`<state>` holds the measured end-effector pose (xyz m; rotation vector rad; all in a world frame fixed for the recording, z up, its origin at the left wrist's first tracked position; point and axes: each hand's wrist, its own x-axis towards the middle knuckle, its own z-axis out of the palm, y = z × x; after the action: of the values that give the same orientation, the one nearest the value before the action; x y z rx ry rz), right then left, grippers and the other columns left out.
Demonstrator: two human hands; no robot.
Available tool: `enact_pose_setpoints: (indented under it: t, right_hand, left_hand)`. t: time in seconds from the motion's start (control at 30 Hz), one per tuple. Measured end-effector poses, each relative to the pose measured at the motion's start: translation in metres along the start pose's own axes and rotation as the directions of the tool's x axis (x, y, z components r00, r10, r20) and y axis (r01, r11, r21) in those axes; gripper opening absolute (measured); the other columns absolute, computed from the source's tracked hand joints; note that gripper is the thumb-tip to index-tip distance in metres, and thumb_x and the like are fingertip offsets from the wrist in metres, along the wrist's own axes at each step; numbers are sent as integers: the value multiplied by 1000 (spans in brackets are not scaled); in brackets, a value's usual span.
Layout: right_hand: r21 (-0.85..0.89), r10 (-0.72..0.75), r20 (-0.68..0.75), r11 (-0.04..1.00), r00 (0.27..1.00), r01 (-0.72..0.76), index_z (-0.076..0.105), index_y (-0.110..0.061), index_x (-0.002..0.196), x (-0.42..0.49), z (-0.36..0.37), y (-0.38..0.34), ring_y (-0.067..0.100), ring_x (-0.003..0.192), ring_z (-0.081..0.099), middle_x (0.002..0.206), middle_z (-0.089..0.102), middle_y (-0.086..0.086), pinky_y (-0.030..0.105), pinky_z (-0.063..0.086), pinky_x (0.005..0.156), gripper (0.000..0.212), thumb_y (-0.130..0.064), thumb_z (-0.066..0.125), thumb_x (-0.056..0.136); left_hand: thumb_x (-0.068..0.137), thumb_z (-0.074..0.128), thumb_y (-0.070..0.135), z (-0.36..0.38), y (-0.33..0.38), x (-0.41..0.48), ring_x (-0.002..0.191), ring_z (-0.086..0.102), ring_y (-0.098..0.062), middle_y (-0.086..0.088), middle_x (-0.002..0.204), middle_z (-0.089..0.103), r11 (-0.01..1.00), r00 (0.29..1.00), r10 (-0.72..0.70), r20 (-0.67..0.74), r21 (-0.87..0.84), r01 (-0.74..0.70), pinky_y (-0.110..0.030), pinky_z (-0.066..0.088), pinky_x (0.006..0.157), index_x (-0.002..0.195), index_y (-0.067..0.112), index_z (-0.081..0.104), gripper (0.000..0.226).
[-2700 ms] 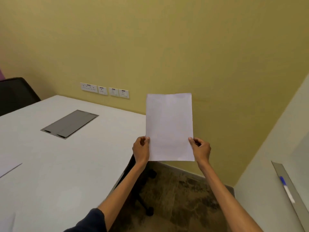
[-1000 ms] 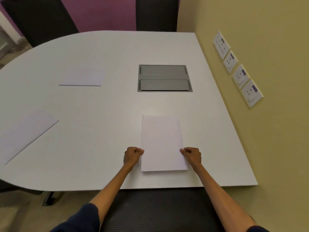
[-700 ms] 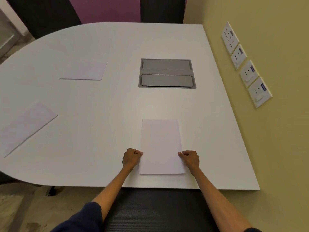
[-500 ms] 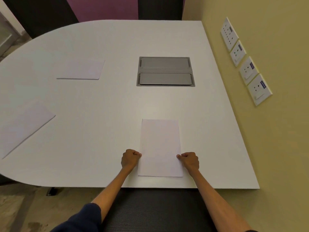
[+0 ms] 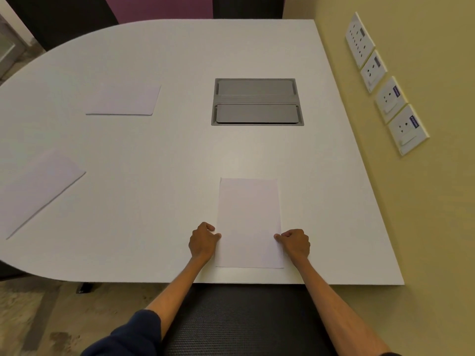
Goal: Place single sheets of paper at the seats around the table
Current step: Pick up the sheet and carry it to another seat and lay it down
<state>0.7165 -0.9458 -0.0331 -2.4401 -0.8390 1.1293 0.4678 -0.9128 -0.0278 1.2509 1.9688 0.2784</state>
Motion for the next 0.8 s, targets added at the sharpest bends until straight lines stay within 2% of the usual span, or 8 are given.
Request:
enact_pose_setpoints:
  t: [0.07, 0.37, 0.8]
  right_hand:
    - [7, -5, -13, 1000, 1000, 5, 72, -7, 84, 0, 2, 0, 30, 89, 68, 89, 72, 8, 36, 52, 82, 23, -29, 75, 78]
    - [-2, -20, -57, 1000, 998, 20, 66, -9, 103, -1, 3, -1, 25, 95, 64, 103, 69, 7, 32, 47, 81, 35, -32, 76, 79]
    - [-8, -24, -59, 1000, 998, 24, 70, -10, 91, 4, 5, 0, 26, 86, 65, 93, 72, 7, 37, 52, 83, 22, -28, 75, 79]
  left_hand:
    - [84, 71, 25, 1, 0, 0, 95, 65, -26, -7, 103, 69, 1000, 1000, 9, -5, 14, -9, -33, 49, 81, 110, 13, 59, 31]
    - [85, 70, 31, 0, -2, 2, 94, 65, -26, -5, 101, 69, 997, 1000, 12, -7, 78, -11, -33, 48, 81, 113, 15, 55, 36]
    - [86, 68, 31, 0, -3, 5, 100, 64, -26, -5, 107, 66, 993, 999, 31, 18, 109, -33, -31, 44, 79, 115, 14, 56, 35]
